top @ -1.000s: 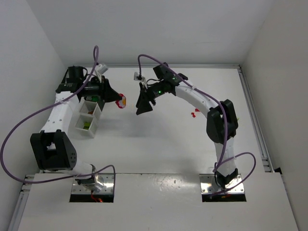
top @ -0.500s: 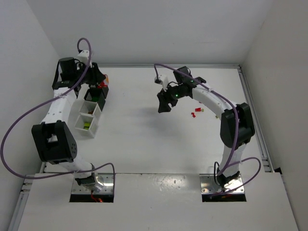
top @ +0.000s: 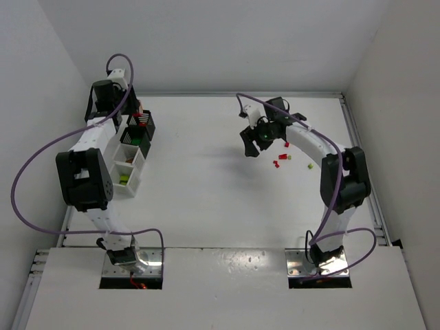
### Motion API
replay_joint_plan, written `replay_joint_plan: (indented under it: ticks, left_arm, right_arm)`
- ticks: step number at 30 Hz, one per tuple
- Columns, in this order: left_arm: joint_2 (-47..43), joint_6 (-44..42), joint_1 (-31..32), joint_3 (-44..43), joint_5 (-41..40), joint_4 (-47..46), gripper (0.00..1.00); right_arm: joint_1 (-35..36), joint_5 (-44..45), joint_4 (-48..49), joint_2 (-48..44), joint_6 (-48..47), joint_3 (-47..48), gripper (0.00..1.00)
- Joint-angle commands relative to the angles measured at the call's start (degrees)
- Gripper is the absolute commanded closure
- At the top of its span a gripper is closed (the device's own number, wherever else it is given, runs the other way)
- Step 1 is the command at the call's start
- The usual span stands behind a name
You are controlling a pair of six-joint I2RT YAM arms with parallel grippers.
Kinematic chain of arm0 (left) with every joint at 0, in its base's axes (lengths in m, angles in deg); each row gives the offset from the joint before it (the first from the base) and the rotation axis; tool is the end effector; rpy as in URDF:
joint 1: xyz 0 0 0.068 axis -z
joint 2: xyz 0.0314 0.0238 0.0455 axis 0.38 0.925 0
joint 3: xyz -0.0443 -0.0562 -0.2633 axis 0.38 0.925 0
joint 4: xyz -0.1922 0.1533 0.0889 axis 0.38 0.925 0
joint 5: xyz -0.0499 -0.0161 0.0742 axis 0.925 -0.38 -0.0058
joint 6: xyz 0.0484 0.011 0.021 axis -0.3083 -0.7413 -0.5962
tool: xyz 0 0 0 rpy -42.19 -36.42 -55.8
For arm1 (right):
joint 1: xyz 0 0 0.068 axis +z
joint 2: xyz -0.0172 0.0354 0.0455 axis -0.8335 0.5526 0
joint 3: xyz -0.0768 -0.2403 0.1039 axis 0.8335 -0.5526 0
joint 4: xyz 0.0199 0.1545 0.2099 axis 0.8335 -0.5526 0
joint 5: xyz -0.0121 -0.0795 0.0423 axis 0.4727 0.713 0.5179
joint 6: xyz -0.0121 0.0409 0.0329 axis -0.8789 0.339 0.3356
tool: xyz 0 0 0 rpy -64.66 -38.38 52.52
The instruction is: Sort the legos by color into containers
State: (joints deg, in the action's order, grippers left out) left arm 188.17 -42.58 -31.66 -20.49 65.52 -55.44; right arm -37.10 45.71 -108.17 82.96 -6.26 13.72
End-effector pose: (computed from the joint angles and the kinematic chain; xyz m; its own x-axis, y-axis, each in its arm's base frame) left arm 0.4224 0.0618 0.2931 -0.3802 -0.1578 -0.9114 -0.0037 0.9856 -0.1691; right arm 0.3719 0.1443 0.2218 -0.6386 -0.4658 -0.6126 -0.6752 0.7210 0.1557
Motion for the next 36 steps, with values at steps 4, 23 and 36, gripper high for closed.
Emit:
replay_joint_plan:
  ticks: [4,23,36]
  left_arm:
    - [3.29,1.69,0.18,-4.98,-1.13,-2.6,1.0]
    - [1.2,-2.08,0.71,-5.69,2.29,2.58,0.27]
    - [-6.72,-0.68,0.71,-12.28,13.52,14.71,0.16]
  right_arm:
    - [-2.21,5.72,3.11,-3.49,1.91,-0.64,0.31]
    - [-11.26,10.56,1.17,-6.03,-1.07,-3.98,0.14]
    - [-23.04,16.36,-1.37,-9.83,-10.57,-10.67,0.5]
